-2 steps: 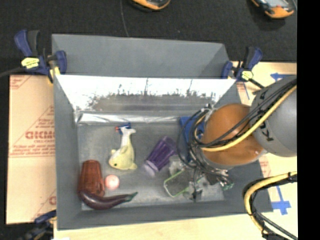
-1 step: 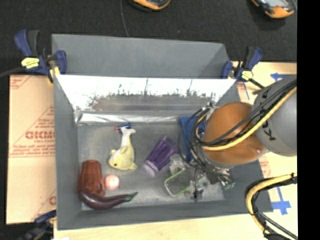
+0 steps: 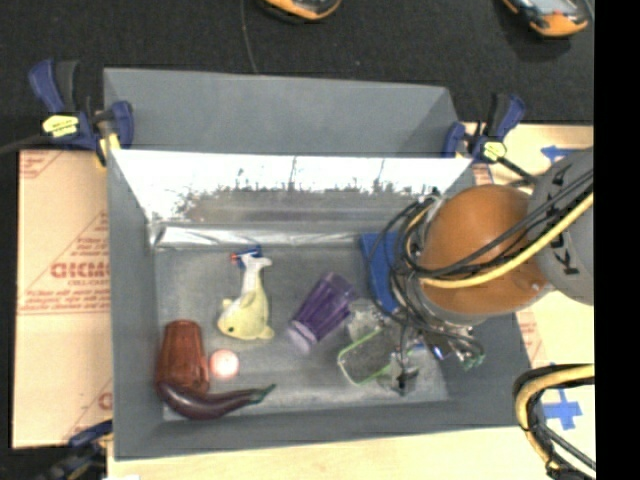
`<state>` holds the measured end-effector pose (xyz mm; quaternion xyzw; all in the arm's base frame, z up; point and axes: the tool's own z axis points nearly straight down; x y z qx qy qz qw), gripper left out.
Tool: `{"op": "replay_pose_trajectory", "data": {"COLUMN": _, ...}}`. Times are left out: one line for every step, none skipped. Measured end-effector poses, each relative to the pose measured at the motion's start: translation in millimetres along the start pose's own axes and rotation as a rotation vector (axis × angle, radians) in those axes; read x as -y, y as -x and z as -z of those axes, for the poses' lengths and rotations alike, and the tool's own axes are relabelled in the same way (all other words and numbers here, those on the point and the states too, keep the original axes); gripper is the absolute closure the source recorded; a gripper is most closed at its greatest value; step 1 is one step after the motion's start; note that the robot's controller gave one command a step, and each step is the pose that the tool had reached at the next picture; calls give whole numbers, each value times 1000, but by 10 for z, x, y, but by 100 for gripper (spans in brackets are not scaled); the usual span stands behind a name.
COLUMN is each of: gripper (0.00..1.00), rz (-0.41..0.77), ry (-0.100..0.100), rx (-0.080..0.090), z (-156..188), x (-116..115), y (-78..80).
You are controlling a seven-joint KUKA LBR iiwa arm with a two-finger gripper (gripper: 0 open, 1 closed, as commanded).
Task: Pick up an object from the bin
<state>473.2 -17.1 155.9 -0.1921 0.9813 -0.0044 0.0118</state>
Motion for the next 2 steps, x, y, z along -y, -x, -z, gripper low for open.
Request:
{"op": "replay_pose_trajectory", "data": {"gripper": 100, "rz": -1, "ry": -4, "rx": 7, "z": 286, "x": 16, "y": 24}}
{"op": "replay_pose_trajectory", "data": {"gripper": 100, "rz": -2, "ry": -4, "rx": 9, "z": 304, "x": 17, "y": 24}}
